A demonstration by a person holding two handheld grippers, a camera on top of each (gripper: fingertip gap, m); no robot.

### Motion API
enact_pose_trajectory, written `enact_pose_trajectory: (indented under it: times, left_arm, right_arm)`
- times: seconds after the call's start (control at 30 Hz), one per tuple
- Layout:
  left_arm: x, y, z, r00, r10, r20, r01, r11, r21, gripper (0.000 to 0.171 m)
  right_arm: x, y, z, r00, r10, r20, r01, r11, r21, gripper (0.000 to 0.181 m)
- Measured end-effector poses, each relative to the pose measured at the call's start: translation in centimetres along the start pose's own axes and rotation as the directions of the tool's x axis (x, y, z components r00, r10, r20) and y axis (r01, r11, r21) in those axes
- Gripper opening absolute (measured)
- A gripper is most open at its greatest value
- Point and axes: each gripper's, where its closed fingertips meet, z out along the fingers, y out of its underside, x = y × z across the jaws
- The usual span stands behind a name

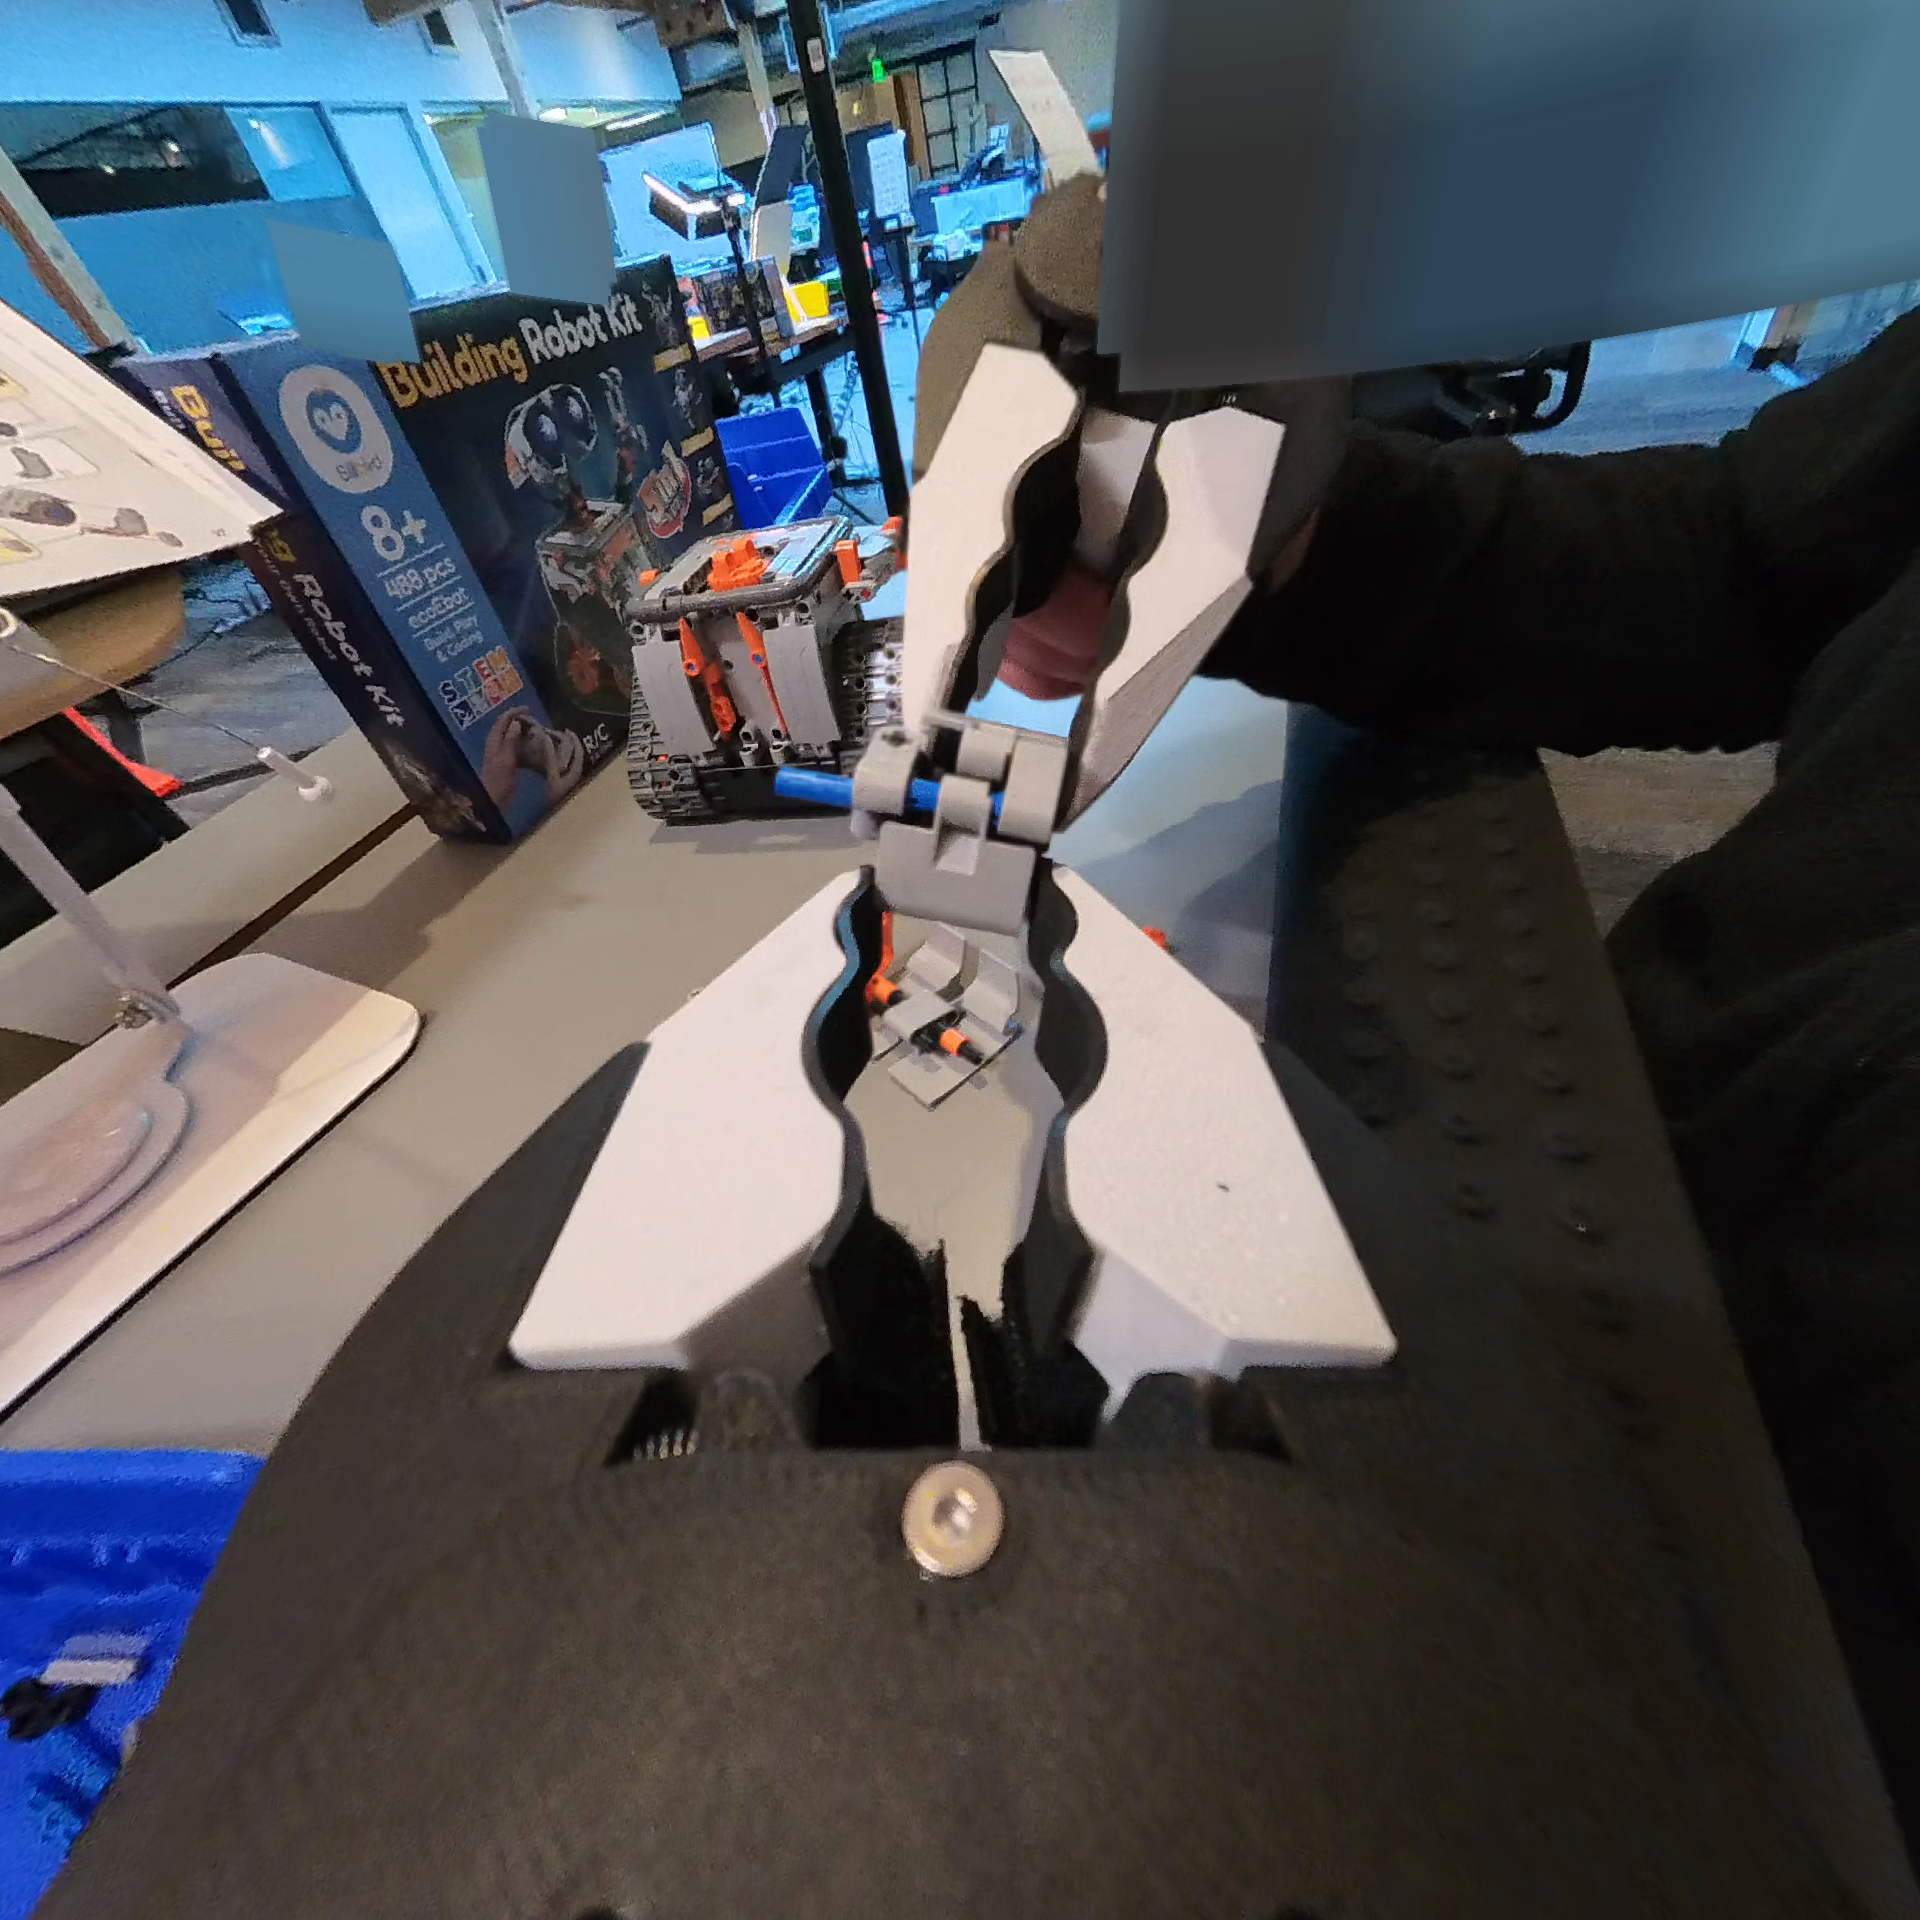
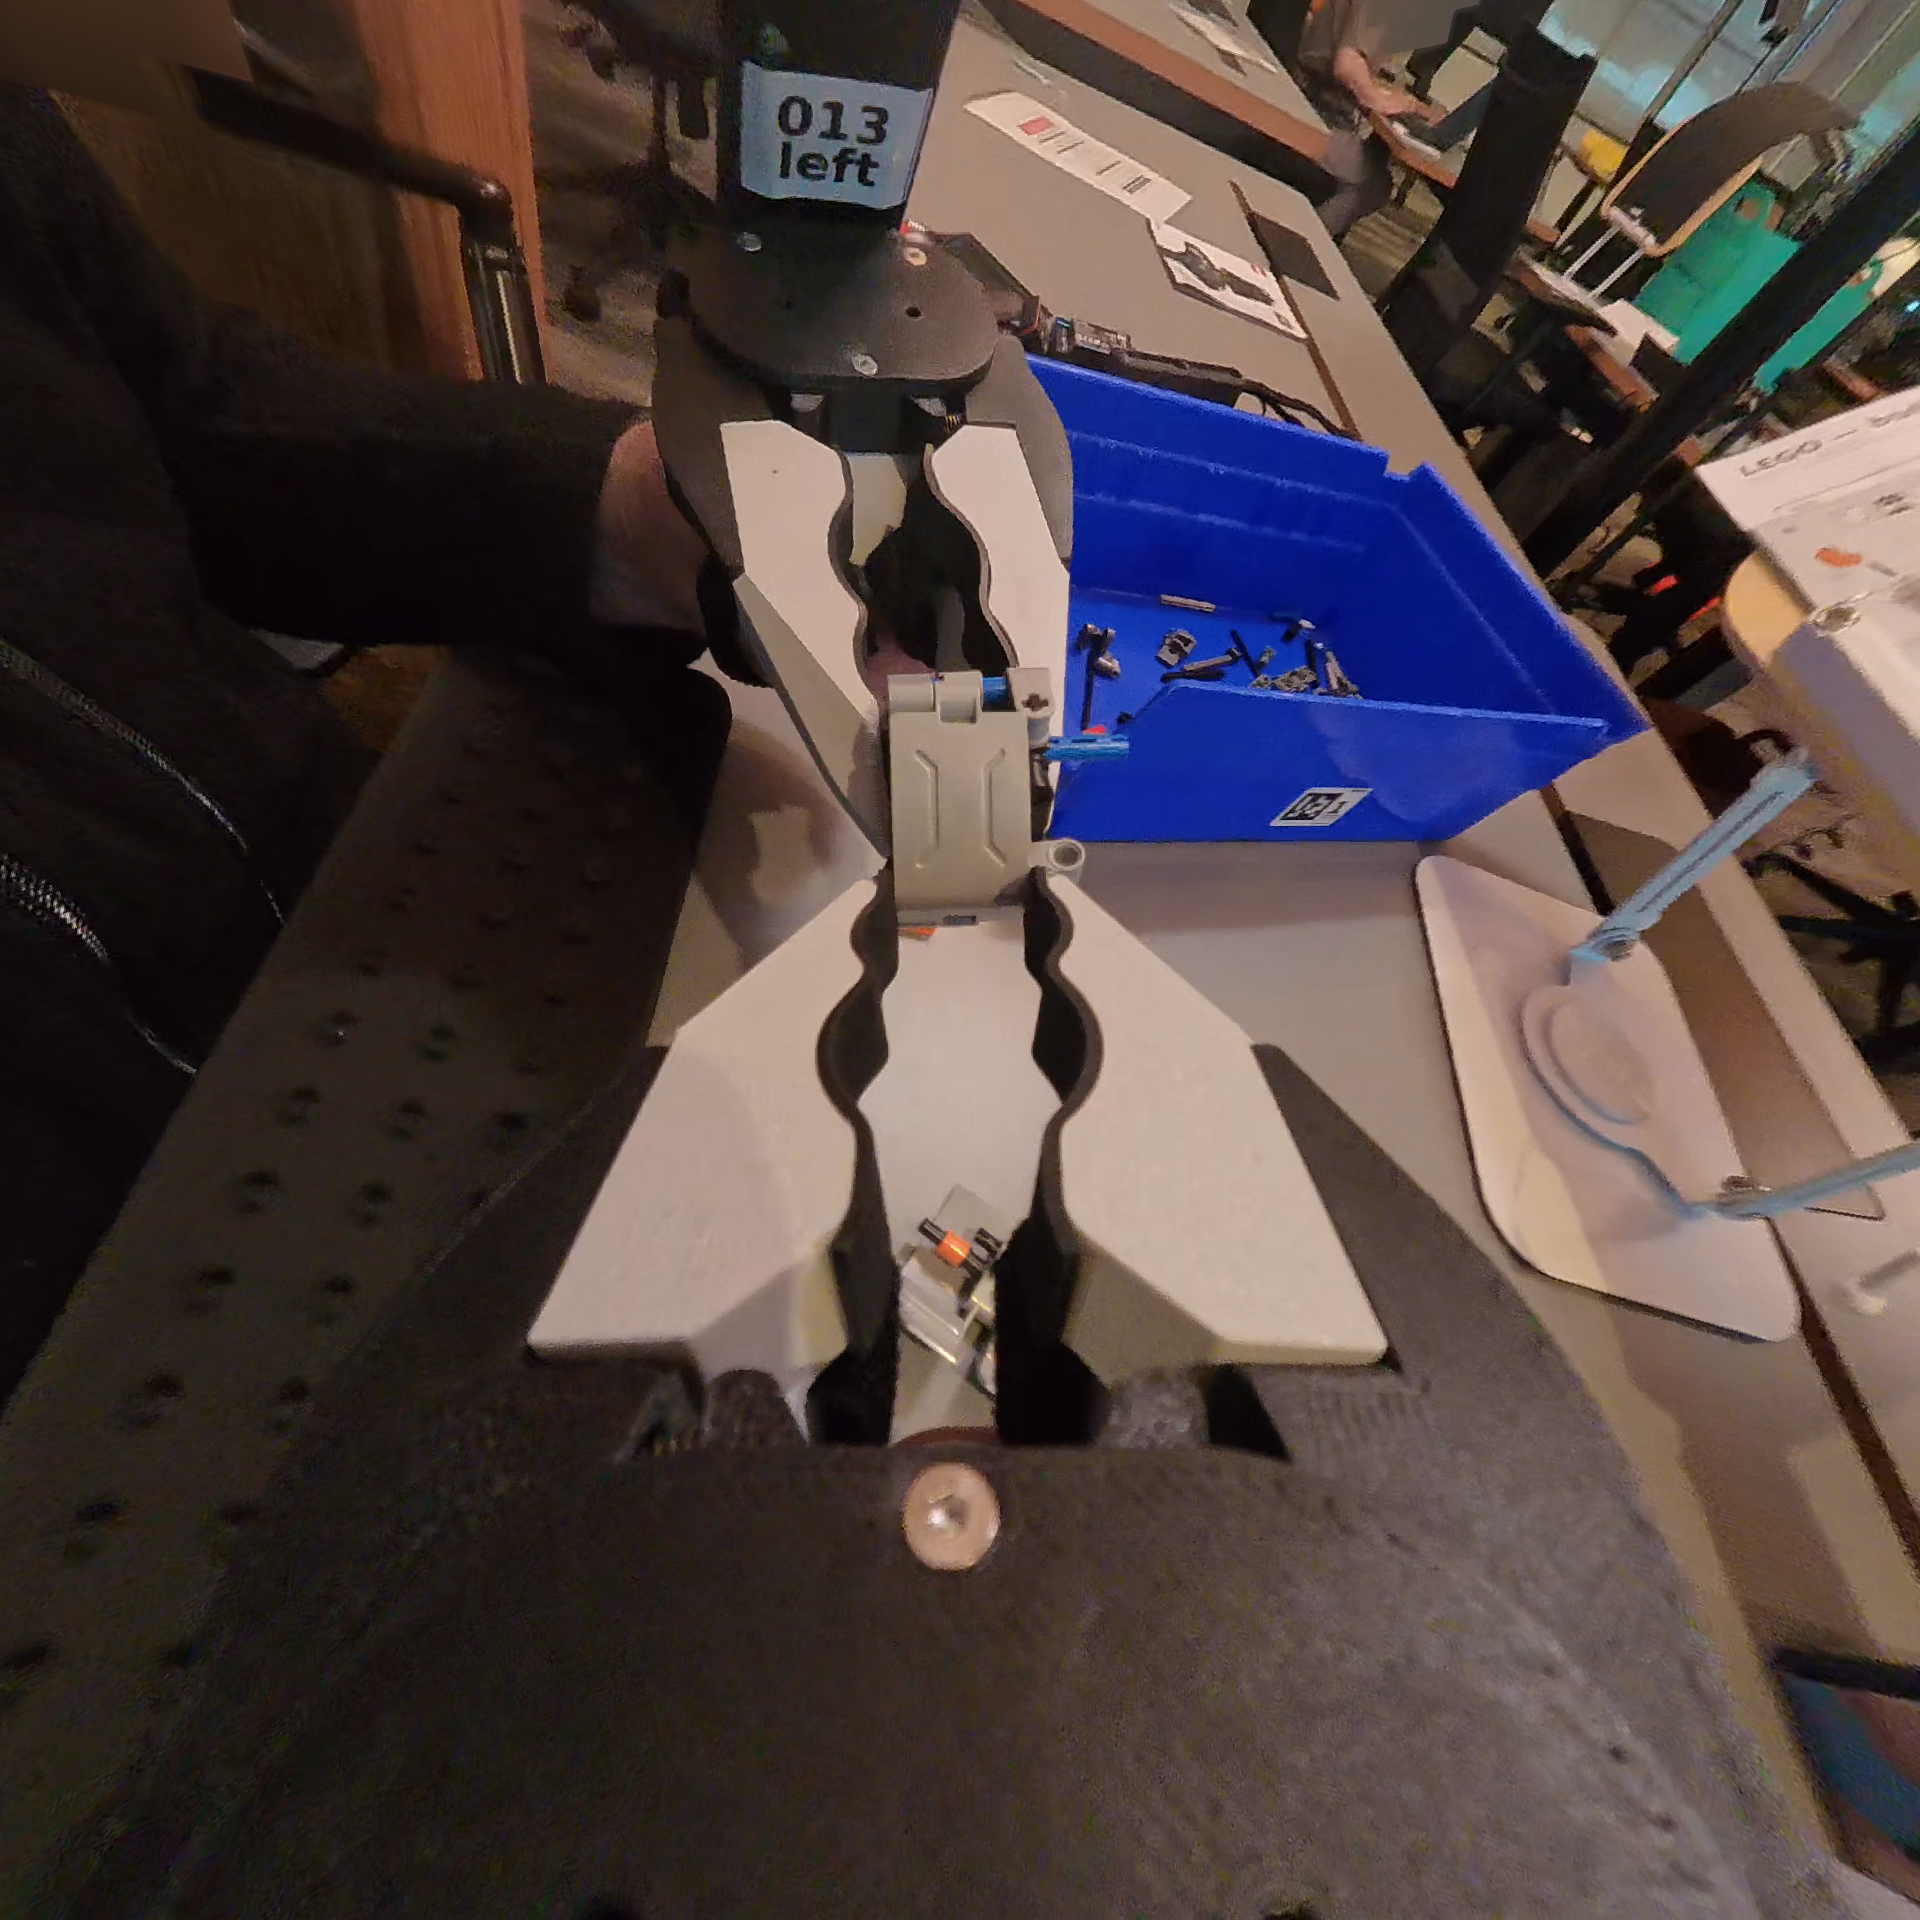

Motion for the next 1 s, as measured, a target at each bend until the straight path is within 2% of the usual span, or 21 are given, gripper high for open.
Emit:
enact_pose_trajectory:
  times: [0.17,0.27,0.4,0.5,0.57,0.7,0.8,1.0]
  left_arm:
    - [0.0,0.5,0.3,0.999,0.043,0.023,-0.042,0.998,-0.047,0.027]
    - [0.0,1.4,0.7,0.998,0.062,0.031,-0.059,0.992,-0.110,0.026]
    - [-0.4,2.8,1.2,0.990,0.129,0.056,-0.116,0.975,-0.190,0.026]
    - [-0.3,3.1,1.4,0.982,0.175,0.067,-0.157,0.963,-0.219,0.026]
    - [-0.4,2.9,1.4,0.985,0.158,0.066,-0.142,0.969,-0.200,0.026]
    - [0.0,3.0,1.6,0.979,0.197,0.051,-0.183,0.961,-0.206,0.026]
    - [0.0,3.1,1.7,0.972,0.229,0.052,-0.213,0.952,-0.219,0.027]
    - [0.0,3.2,1.3,0.978,0.204,0.036,-0.192,0.957,-0.219,0.033]
  right_arm:
    - [0.0,0.5,-0.1,0.991,-0.116,-0.071,0.111,0.991,-0.068,0.022]
    - [0.0,1.6,0.1,0.999,-0.039,-0.020,0.038,0.997,-0.060,0.023]
    - [-0.8,0.7,0.3,0.992,-0.120,-0.027,0.119,0.992,-0.039,0.032]
    - [-0.3,1.2,0.5,0.991,-0.118,-0.056,0.115,0.992,-0.061,0.023]
    - [-0.2,1.1,0.4,0.993,-0.103,-0.051,0.101,0.994,-0.042,0.020]
    - [-0.2,1.6,0.5,0.994,-0.096,-0.053,0.092,0.993,-0.069,0.030]
    - [-0.4,1.9,0.8,0.995,-0.088,-0.040,0.084,0.994,-0.075,0.026]
    - [-0.6,2.8,0.9,0.987,-0.157,-0.036,0.151,0.979,-0.134,0.021]
